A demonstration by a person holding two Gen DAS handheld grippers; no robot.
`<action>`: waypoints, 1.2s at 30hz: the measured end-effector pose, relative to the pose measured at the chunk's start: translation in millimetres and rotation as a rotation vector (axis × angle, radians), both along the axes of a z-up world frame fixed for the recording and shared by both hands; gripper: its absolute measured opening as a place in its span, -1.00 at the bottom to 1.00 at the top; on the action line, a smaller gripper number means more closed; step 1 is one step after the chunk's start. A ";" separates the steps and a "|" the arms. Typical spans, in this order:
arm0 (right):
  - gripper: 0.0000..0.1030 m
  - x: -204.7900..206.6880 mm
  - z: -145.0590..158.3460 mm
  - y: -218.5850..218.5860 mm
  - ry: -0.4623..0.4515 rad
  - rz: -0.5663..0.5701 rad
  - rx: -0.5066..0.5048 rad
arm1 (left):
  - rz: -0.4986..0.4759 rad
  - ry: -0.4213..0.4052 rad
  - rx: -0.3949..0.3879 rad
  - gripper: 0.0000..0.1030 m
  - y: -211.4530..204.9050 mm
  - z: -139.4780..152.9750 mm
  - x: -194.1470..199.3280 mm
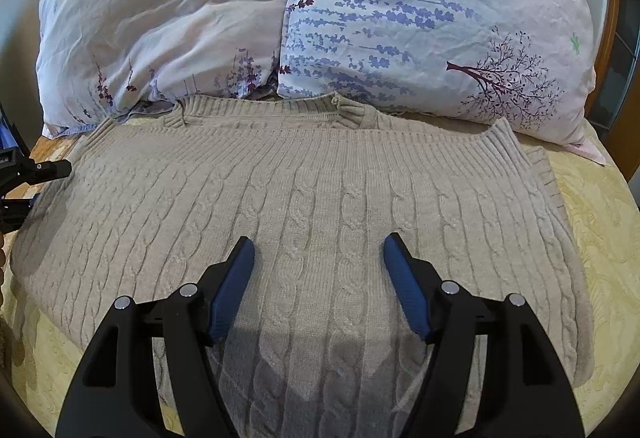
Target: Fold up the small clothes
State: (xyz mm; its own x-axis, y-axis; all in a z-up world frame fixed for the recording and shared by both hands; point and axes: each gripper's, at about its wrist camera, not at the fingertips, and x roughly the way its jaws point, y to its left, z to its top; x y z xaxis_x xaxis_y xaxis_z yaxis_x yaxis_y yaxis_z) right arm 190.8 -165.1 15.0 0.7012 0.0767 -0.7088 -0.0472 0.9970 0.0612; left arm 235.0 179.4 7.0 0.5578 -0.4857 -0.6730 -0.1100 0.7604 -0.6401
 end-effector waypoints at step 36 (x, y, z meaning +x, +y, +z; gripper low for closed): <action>0.44 -33.8 14.8 -153.2 -0.074 -0.060 0.440 | -0.284 -0.078 -0.209 -0.68 -246.7 45.3 15.3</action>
